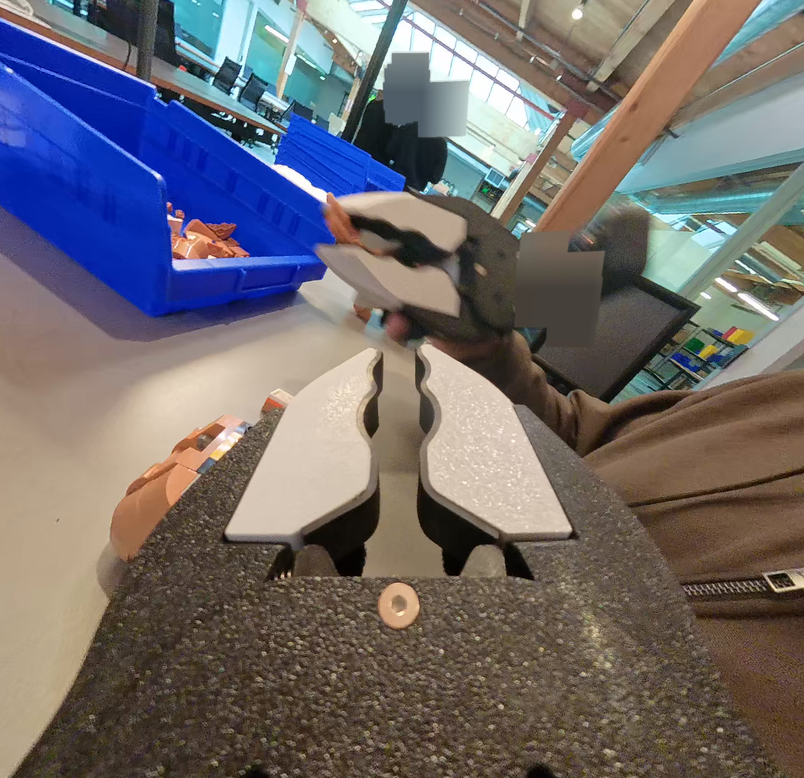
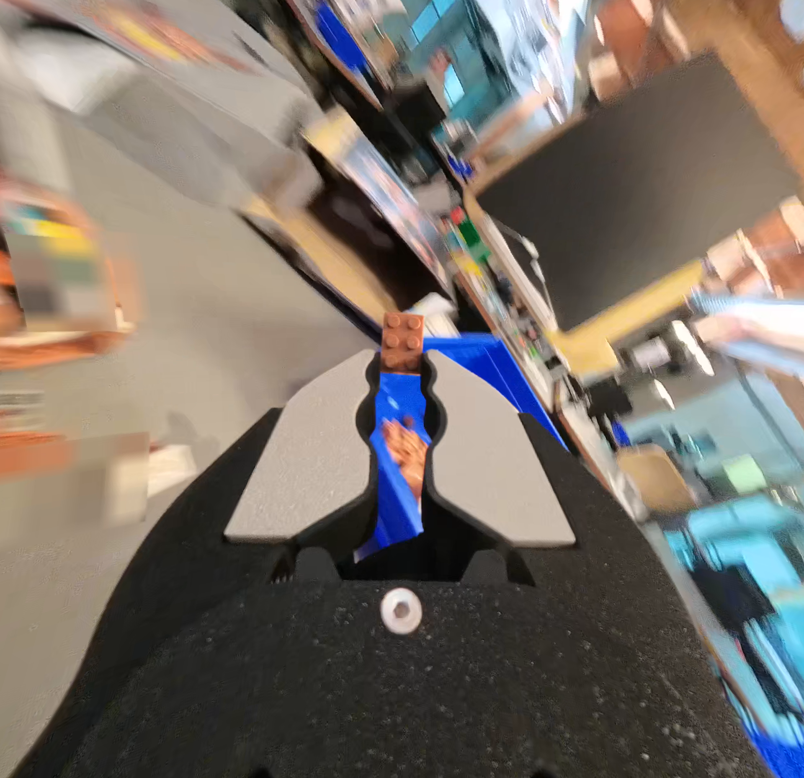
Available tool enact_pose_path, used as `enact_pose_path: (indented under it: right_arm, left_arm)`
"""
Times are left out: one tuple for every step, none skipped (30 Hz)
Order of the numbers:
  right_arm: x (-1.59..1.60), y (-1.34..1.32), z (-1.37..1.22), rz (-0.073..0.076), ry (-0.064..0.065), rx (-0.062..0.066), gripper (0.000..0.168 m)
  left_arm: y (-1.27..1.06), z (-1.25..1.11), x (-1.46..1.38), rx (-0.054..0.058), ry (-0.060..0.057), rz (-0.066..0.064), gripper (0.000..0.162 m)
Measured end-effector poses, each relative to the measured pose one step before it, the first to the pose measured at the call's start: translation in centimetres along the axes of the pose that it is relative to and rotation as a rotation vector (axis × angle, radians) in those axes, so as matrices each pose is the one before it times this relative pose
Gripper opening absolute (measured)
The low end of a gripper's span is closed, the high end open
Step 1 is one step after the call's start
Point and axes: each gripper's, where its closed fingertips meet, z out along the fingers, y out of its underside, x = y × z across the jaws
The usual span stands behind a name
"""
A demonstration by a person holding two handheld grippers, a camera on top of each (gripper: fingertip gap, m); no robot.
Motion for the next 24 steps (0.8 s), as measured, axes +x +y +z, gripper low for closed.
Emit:
enact_pose_path:
  right_arm:
    - [2.143,1.987,1.037,0.0313,0.0528,-0.0840,0.016]
    - [1.810,1.971,1.177,0.0310,0.0410,-0.0879,0.017]
    - [1.041,1.731,1.146,0.0357,0.0031,-0.0774,0.021]
    - [0.349,1.315,0.912,0.0443,-0.0270,-0.0562,0.029]
    - [-0.102,0.929,0.523,0.0452,-0.0379,-0.0322,0.033]
    - [-0.389,0.594,0.138,0.0340,-0.0373,-0.0094,0.035]
    - [-0.572,0.293,-0.173,0.0190,-0.0329,0.0087,0.035]
    - [-0.711,0.066,-0.390,0.0051,-0.0324,0.0174,0.035]
    - [-0.920,-0.122,-0.514,-0.0074,-0.0405,0.0228,0.035]
    - [-1.273,-0.319,-0.545,-0.0185,-0.0614,0.0316,0.034]
    - [-1.733,-0.445,-0.493,-0.0260,-0.0902,0.0362,0.034]
    - [-2.151,-0.396,-0.313,-0.0290,-0.1153,0.0308,0.034]
    - [-2.198,-0.263,-0.068,-0.0254,-0.1186,0.0201,0.034]
    - [-1.923,-0.057,0.210,-0.0165,-0.1048,0.0060,0.034]
    - [-1.472,0.108,0.414,-0.0052,-0.0844,-0.0086,0.036]
    - [-0.998,0.215,0.497,0.0045,-0.0624,-0.0187,0.039]
    - [-0.647,0.254,0.473,0.0097,-0.0466,-0.0219,0.043]
    - [-0.493,0.281,0.424,0.0147,-0.0412,-0.0208,0.045]
    - [-0.408,0.313,0.378,0.0180,-0.0366,-0.0211,0.047]
    - [-0.238,0.362,0.317,0.0146,-0.0233,-0.0220,0.049]
    - [-0.026,0.370,0.295,0.0067,-0.0054,-0.0230,0.050]
    - [0.079,0.362,0.287,0.0017,0.0052,-0.0226,0.049]
    - [0.051,0.264,0.282,0.0031,0.0048,-0.0191,0.048]
    - [-0.039,-0.039,0.182,0.0111,-0.0022,-0.0011,0.042]
  left_arm:
    - [-0.044,-0.019,0.232,0.0024,0.0133,0.0061,0.013]
    - [0.074,0.059,0.140,-0.0048,0.0034,0.0086,0.013]
    - [0.150,0.078,0.045,-0.0100,-0.0057,0.0138,0.013]
    - [0.176,0.061,-0.001,-0.0113,-0.0099,0.0196,0.013]
    - [0.148,0.028,-0.008,-0.0095,-0.0103,0.0212,0.013]
    - [0.115,-0.014,-0.021,-0.0070,-0.0087,0.0182,0.013]
    - [0.073,-0.041,-0.087,-0.0052,-0.0083,0.0127,0.013]
    - [0.041,-0.045,-0.138,-0.0031,-0.0069,0.0071,0.013]
    - [-0.025,-0.050,-0.141,-0.0004,-0.0045,0.0013,0.013]
    - [-0.056,-0.062,-0.114,0.0013,-0.0007,-0.0027,0.013]
    - [-0.083,-0.101,-0.064,0.0021,0.0019,-0.0033,0.013]
    - [-0.077,-0.128,-0.046,0.0029,-0.0003,-0.0012,0.013]
    - [-0.061,-0.158,-0.057,0.0023,-0.0032,0.0013,0.013]
    - [-0.036,-0.157,-0.030,0.0016,-0.0033,0.0031,0.013]
    - [-0.022,-0.164,0.021,0.0008,-0.0015,0.0037,0.013]
    - [0.008,-0.158,0.042,-0.0001,-0.0014,0.0036,0.013]
    - [0.006,-0.150,0.044,0.0007,-0.0026,0.0040,0.013]
    - [0.032,-0.122,0.056,0.0001,-0.0011,0.0041,0.013]
    - [0.063,-0.080,0.075,-0.0020,0.0010,0.0033,0.013]
    - [0.073,-0.029,0.071,-0.0038,0.0022,0.0022,0.013]
    - [0.096,0.021,0.064,-0.0058,0.0040,0.0022,0.013]
    - [0.102,0.070,0.074,-0.0082,0.0053,0.0031,0.013]
    - [0.101,0.093,0.037,-0.0086,0.0040,0.0041,0.013]
    - [0.092,0.112,0.007,-0.0086,0.0019,0.0057,0.013]
